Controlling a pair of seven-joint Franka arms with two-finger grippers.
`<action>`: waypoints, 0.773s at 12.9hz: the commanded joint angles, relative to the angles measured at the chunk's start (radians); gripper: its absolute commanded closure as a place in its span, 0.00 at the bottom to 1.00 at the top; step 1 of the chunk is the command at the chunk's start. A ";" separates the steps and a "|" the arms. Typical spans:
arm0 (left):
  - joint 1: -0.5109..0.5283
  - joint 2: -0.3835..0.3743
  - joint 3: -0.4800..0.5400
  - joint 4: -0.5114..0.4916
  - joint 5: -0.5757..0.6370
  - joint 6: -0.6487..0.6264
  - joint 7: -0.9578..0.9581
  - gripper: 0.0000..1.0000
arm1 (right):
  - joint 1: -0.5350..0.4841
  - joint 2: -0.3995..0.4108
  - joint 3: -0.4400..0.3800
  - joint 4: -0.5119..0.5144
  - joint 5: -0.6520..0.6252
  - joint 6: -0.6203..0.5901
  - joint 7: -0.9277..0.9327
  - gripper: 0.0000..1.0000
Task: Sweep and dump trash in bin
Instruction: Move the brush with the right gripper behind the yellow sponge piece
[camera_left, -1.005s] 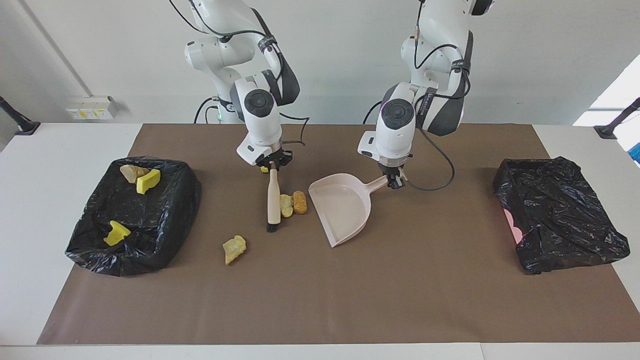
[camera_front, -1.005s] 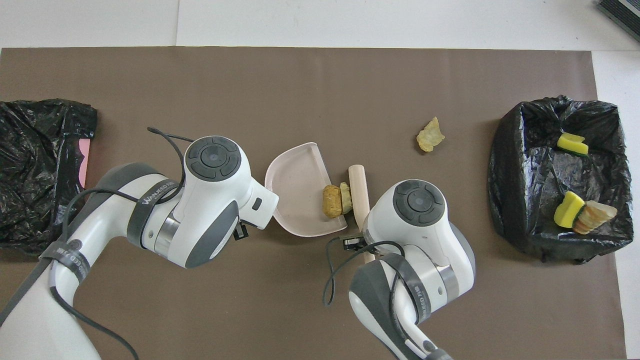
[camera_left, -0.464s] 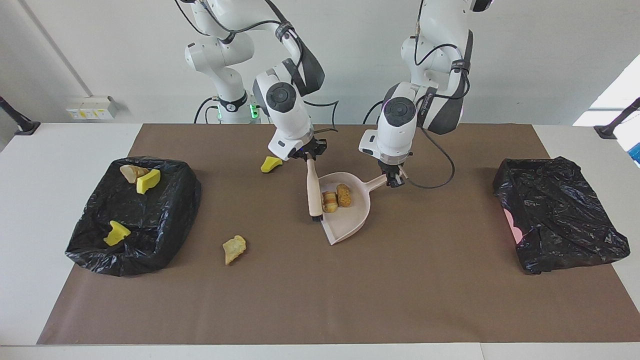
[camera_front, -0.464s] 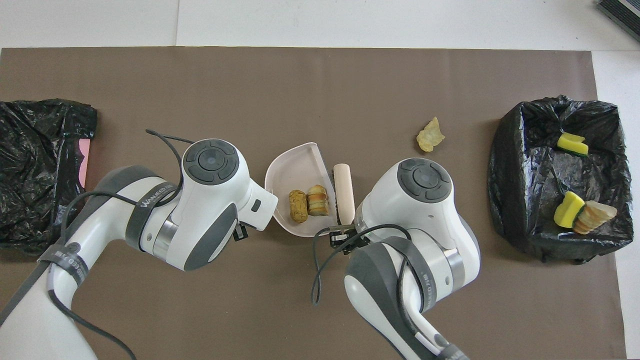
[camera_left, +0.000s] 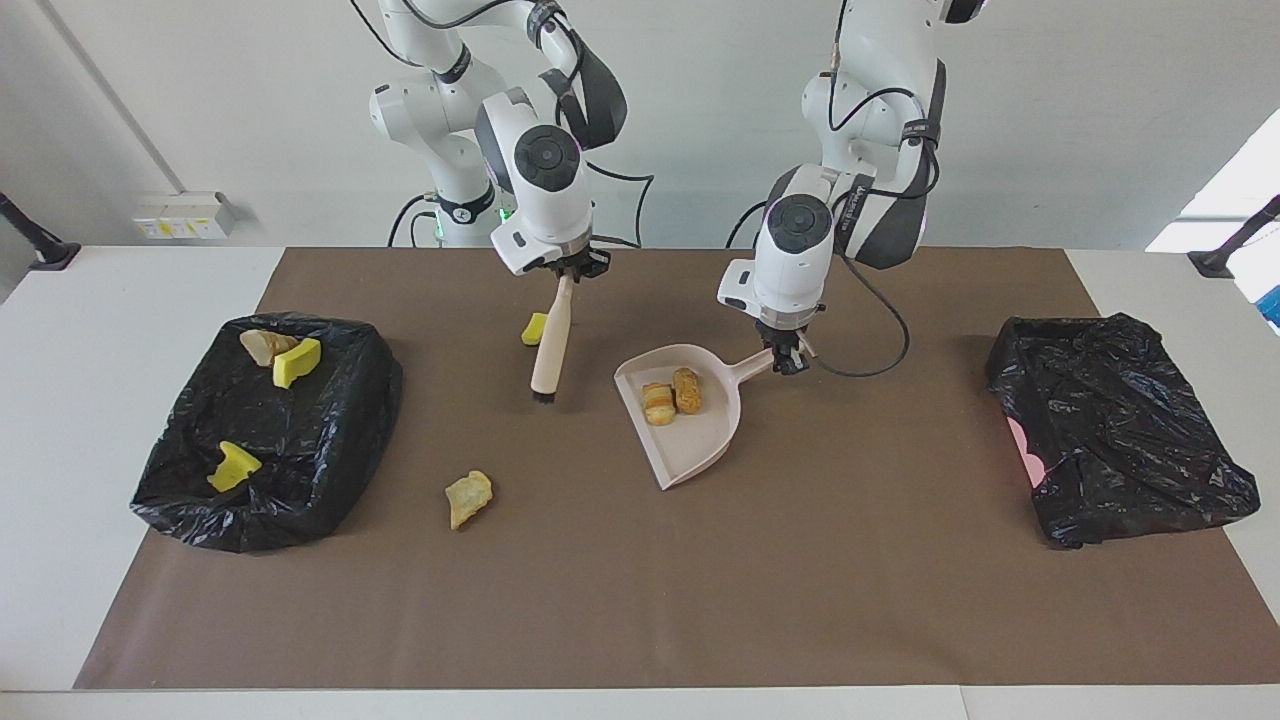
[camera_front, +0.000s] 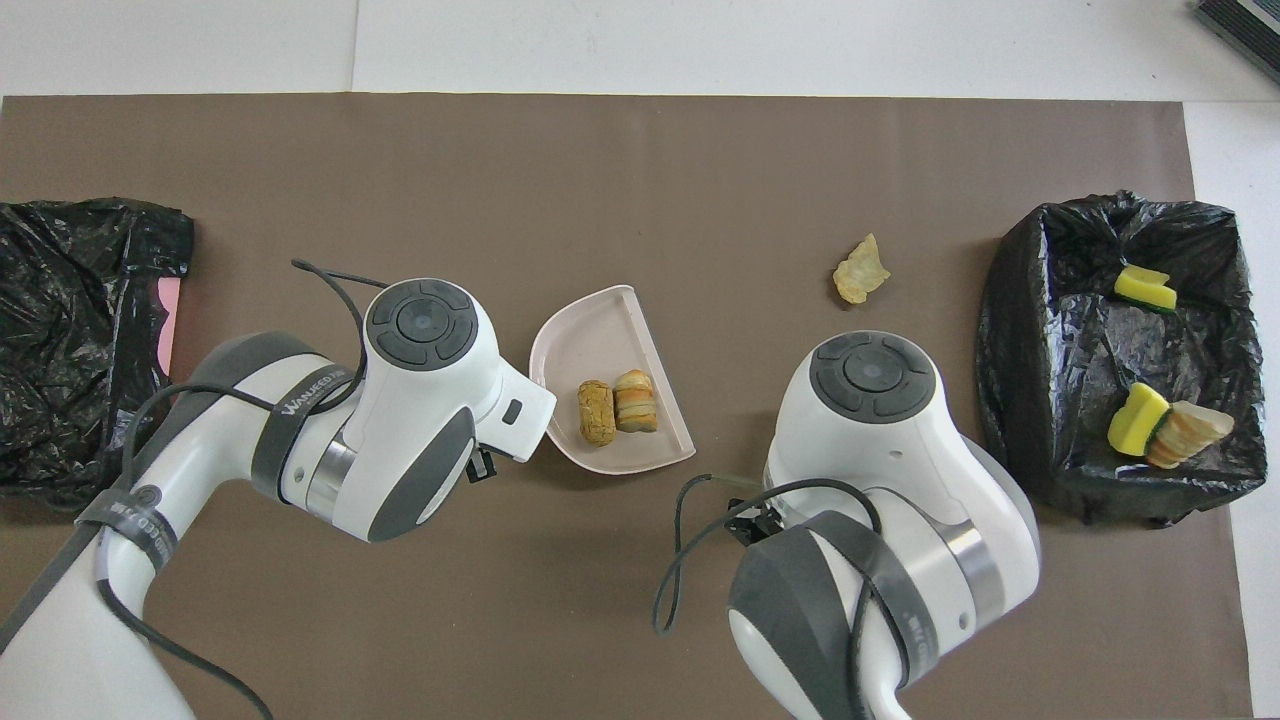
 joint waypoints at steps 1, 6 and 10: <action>-0.007 -0.033 0.006 -0.043 -0.012 0.025 0.002 1.00 | 0.018 -0.144 0.006 -0.186 -0.019 -0.003 0.165 1.00; -0.007 -0.033 0.006 -0.041 -0.012 0.026 0.001 1.00 | 0.058 -0.358 0.006 -0.484 0.135 0.132 0.279 1.00; -0.007 -0.033 0.006 -0.041 -0.012 0.032 0.001 1.00 | 0.243 -0.259 0.008 -0.552 0.175 0.388 0.488 1.00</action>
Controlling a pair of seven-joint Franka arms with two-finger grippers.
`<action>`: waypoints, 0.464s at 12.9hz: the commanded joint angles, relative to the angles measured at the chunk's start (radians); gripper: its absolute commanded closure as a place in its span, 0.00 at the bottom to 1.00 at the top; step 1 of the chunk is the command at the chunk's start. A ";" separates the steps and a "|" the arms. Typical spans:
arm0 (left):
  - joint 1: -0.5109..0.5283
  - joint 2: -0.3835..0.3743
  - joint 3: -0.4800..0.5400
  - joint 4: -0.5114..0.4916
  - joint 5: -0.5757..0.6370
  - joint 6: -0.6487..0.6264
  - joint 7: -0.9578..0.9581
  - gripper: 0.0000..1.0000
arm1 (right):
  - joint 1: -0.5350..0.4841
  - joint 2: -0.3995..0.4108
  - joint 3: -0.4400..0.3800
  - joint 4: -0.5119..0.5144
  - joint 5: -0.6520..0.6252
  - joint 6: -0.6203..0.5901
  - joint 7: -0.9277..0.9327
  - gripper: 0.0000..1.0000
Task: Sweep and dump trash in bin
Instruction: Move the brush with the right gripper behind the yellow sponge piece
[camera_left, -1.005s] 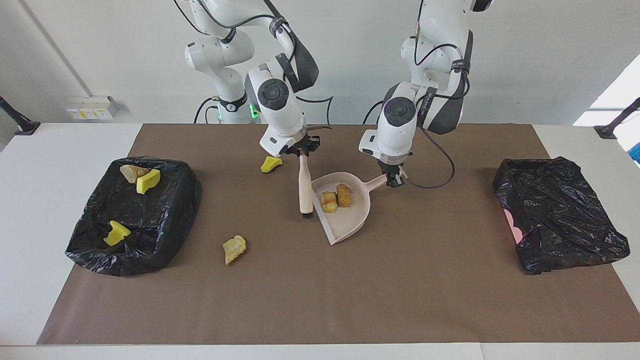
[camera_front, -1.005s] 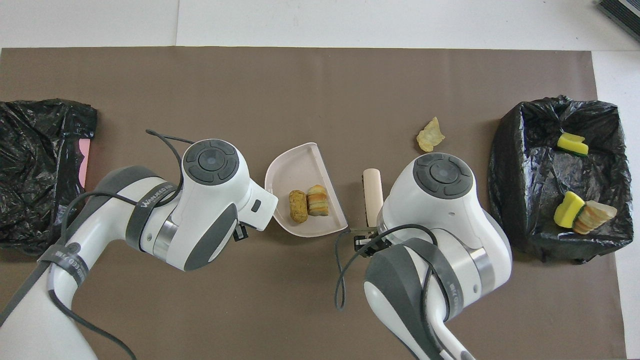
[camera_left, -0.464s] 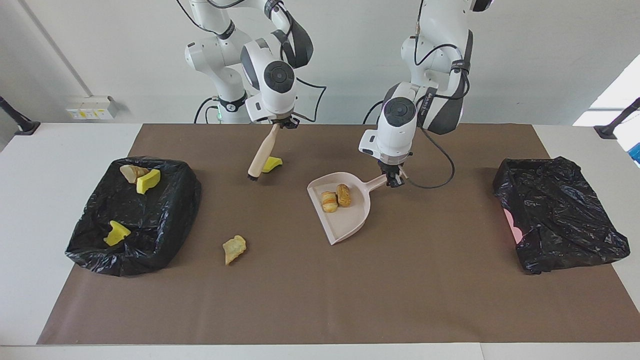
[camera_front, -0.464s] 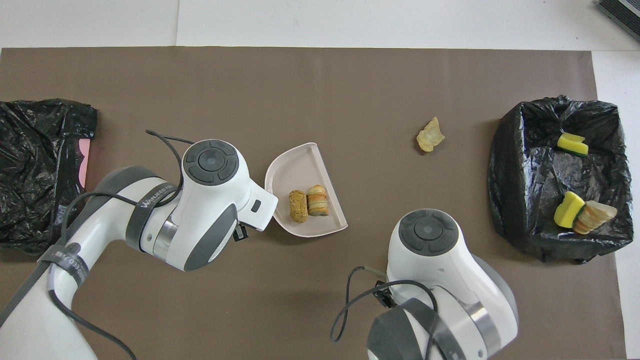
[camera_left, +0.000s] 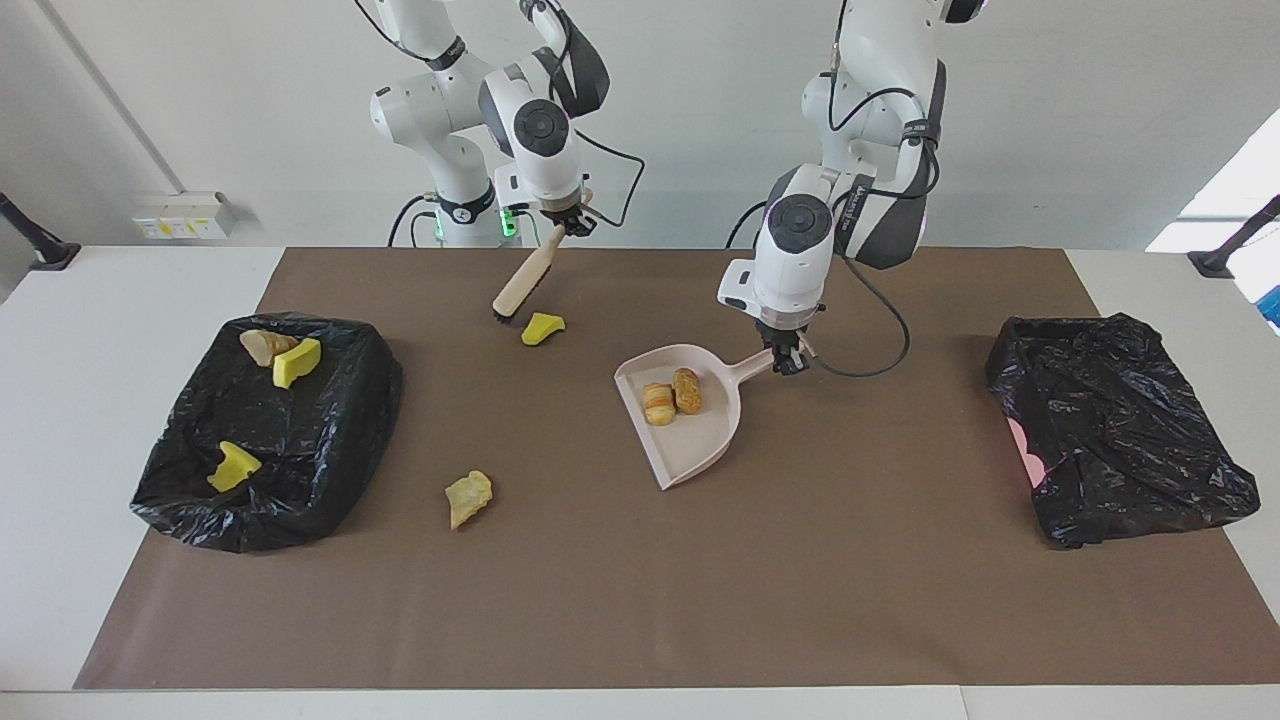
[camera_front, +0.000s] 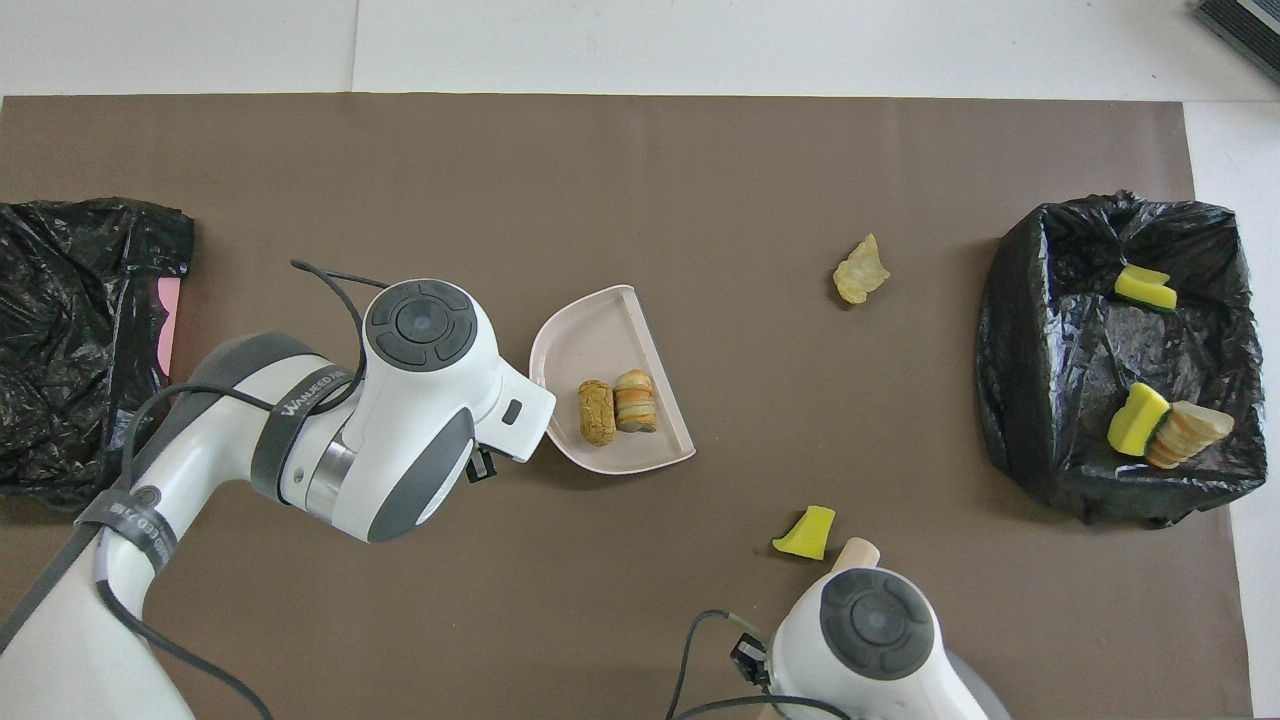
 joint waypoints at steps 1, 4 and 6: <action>-0.007 -0.032 0.005 -0.039 -0.012 0.028 0.001 1.00 | 0.046 0.072 0.000 -0.023 0.009 0.142 0.046 1.00; -0.005 -0.032 0.006 -0.039 -0.012 0.028 0.001 1.00 | -0.018 0.164 -0.001 0.056 -0.075 0.225 -0.067 1.00; -0.005 -0.032 0.007 -0.039 -0.012 0.028 0.001 1.00 | -0.071 0.240 -0.003 0.151 -0.101 0.229 -0.208 1.00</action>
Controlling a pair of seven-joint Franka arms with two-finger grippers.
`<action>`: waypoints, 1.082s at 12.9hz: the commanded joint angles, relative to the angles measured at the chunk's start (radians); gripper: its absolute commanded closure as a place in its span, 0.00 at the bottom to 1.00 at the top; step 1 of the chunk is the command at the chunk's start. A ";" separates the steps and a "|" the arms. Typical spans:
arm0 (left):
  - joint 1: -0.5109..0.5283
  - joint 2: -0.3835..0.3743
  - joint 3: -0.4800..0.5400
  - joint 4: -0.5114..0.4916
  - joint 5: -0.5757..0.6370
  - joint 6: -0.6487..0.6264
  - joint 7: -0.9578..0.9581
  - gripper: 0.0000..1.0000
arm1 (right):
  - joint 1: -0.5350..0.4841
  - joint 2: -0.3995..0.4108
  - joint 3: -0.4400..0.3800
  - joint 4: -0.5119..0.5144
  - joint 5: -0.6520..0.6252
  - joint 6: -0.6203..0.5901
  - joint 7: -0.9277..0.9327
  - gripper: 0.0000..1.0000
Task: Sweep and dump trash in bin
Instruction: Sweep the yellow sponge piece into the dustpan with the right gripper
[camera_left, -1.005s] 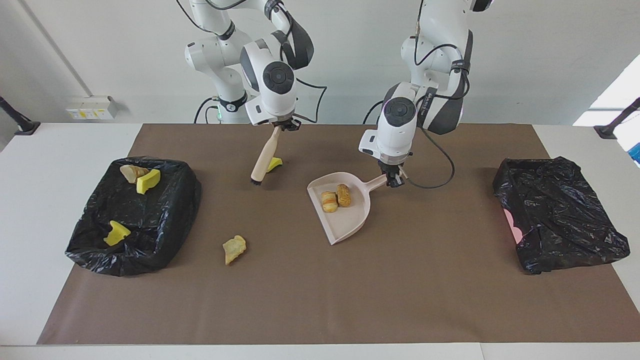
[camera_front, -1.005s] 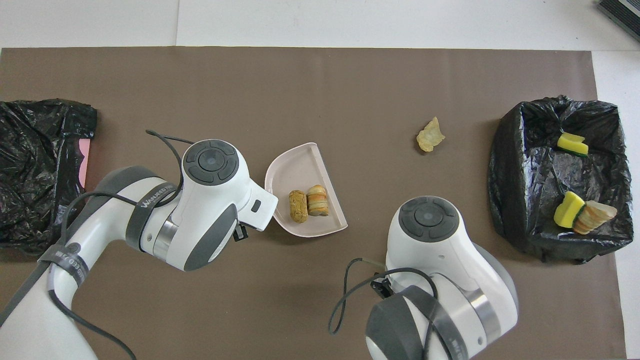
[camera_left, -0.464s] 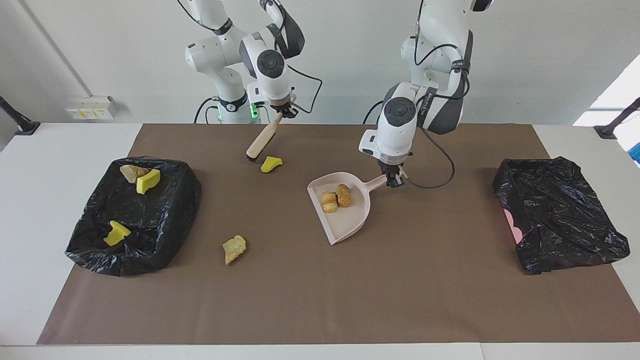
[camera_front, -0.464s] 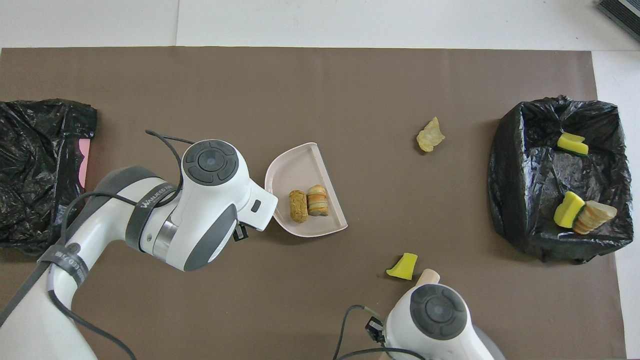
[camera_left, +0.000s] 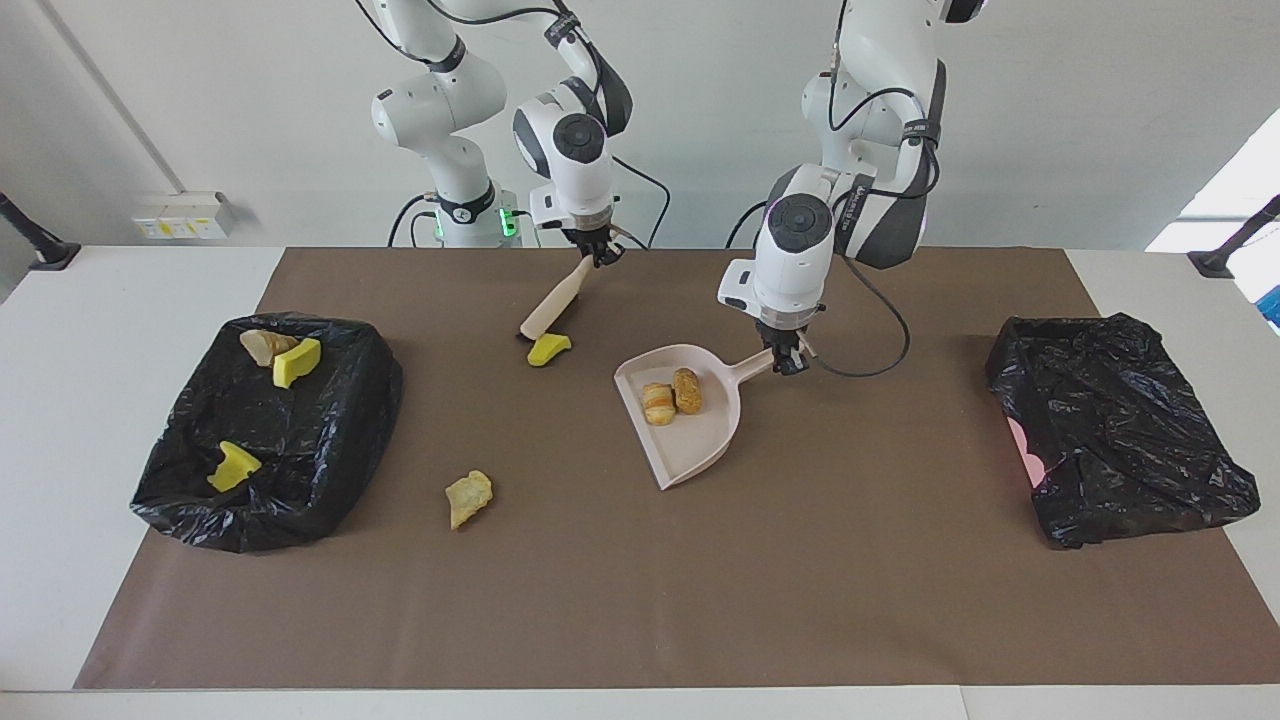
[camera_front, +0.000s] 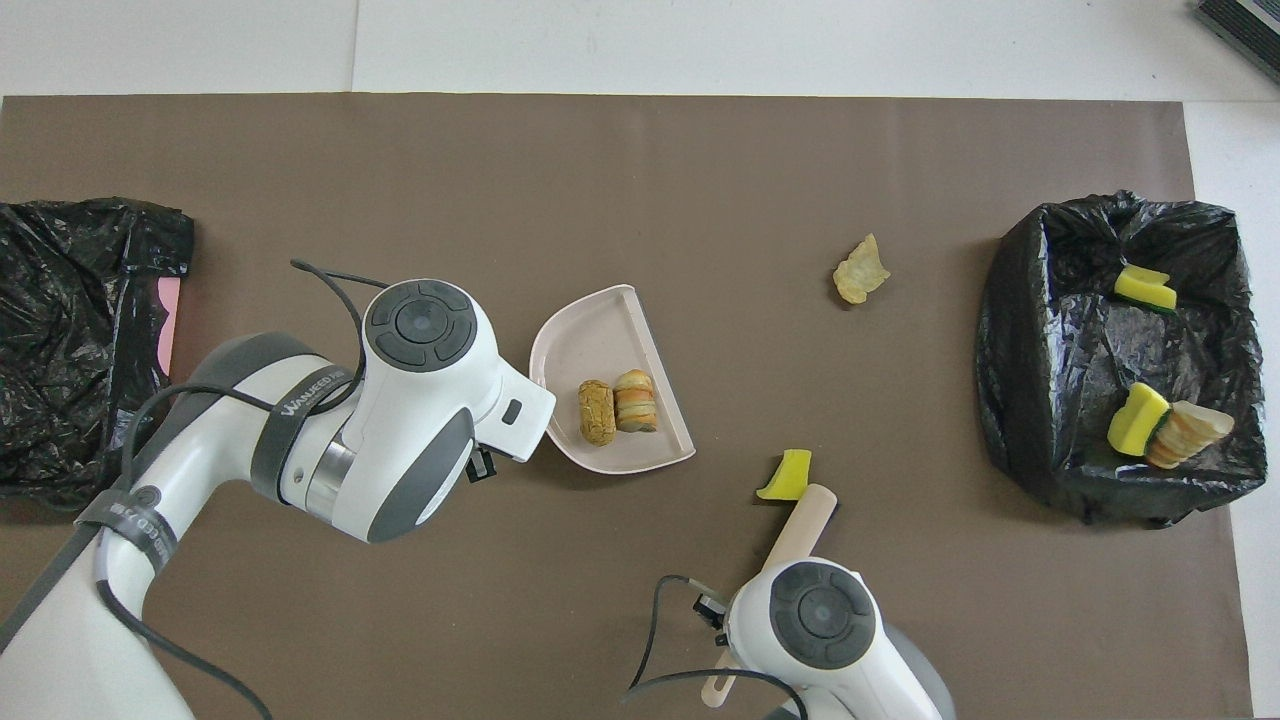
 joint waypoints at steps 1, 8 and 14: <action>-0.005 -0.031 0.007 -0.039 -0.012 0.027 0.001 1.00 | -0.083 0.123 0.000 0.134 -0.046 0.008 -0.217 1.00; -0.003 -0.031 0.007 -0.040 -0.012 0.027 -0.001 1.00 | -0.122 0.193 0.003 0.241 0.062 0.006 -0.867 1.00; 0.001 -0.031 0.005 -0.043 -0.015 0.030 -0.027 1.00 | -0.125 0.194 -0.010 0.337 0.096 -0.153 -1.042 1.00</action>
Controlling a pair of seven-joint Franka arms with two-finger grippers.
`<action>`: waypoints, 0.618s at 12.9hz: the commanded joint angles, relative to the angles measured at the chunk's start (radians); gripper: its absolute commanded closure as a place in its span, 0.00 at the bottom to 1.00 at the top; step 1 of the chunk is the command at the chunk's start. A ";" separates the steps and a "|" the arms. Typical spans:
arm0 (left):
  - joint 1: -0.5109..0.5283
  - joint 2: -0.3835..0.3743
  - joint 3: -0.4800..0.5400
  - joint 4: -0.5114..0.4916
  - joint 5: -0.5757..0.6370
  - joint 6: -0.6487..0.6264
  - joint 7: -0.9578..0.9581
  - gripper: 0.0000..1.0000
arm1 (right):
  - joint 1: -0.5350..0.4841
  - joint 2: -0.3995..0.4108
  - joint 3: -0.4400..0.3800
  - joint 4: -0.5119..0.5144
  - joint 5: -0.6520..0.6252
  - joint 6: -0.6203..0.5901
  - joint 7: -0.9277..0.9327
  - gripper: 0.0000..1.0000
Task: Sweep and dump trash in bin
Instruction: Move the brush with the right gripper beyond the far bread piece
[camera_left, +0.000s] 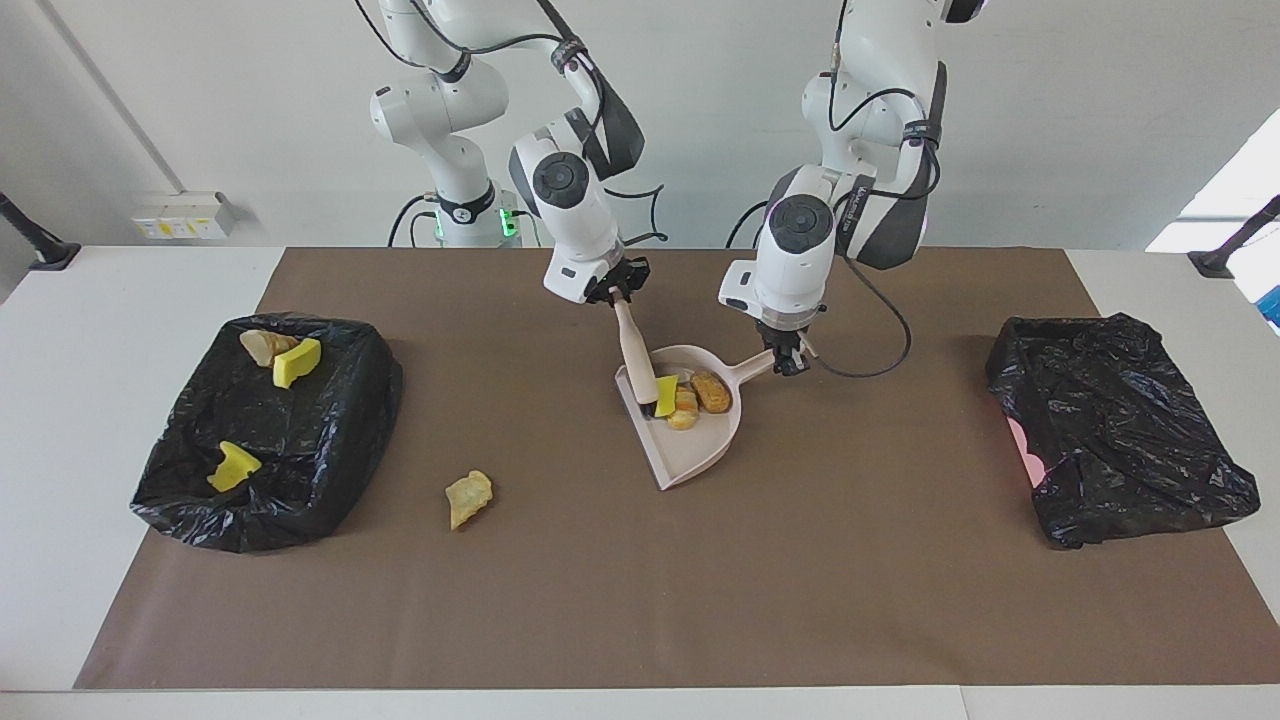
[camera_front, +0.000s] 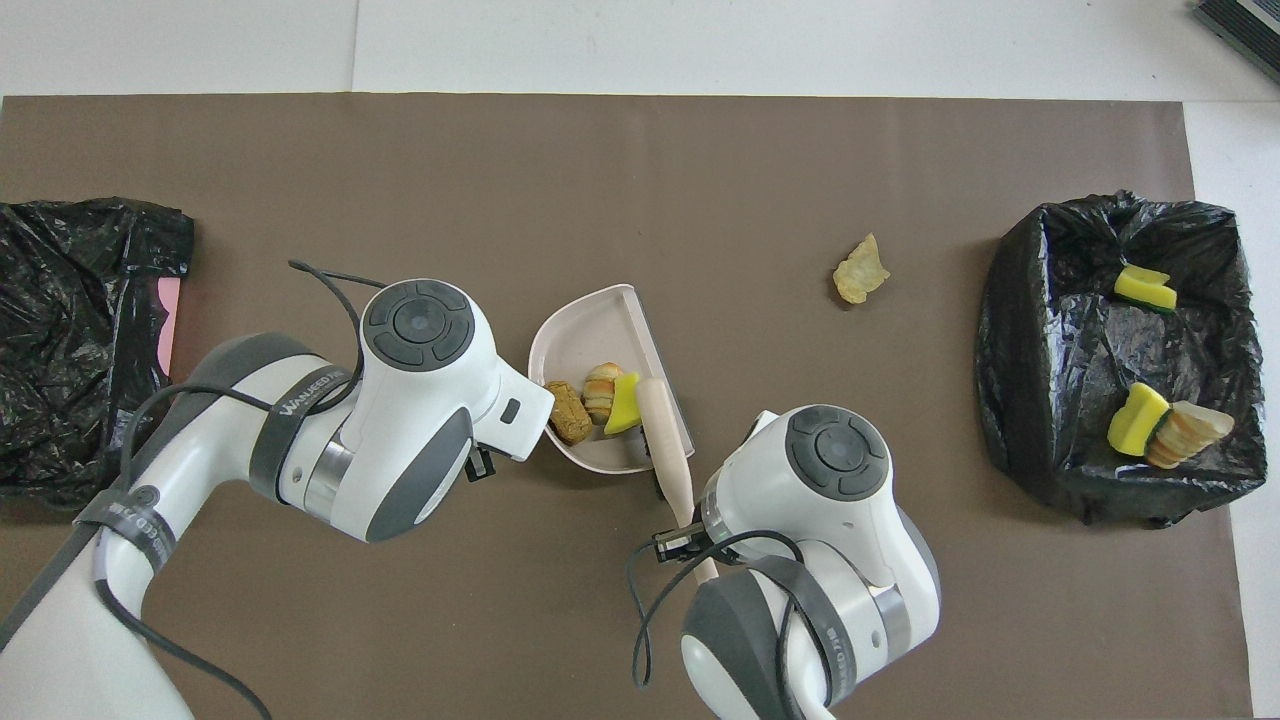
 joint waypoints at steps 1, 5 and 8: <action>-0.001 -0.031 0.004 -0.040 -0.013 0.025 -0.022 1.00 | -0.062 -0.023 -0.008 0.044 -0.041 -0.130 -0.068 1.00; 0.003 -0.031 0.004 -0.038 -0.018 0.025 -0.080 1.00 | -0.194 0.010 -0.007 0.082 -0.239 -0.135 -0.066 1.00; 0.005 -0.030 0.007 -0.038 -0.078 0.039 -0.112 1.00 | -0.265 0.036 -0.007 0.167 -0.421 -0.141 -0.077 1.00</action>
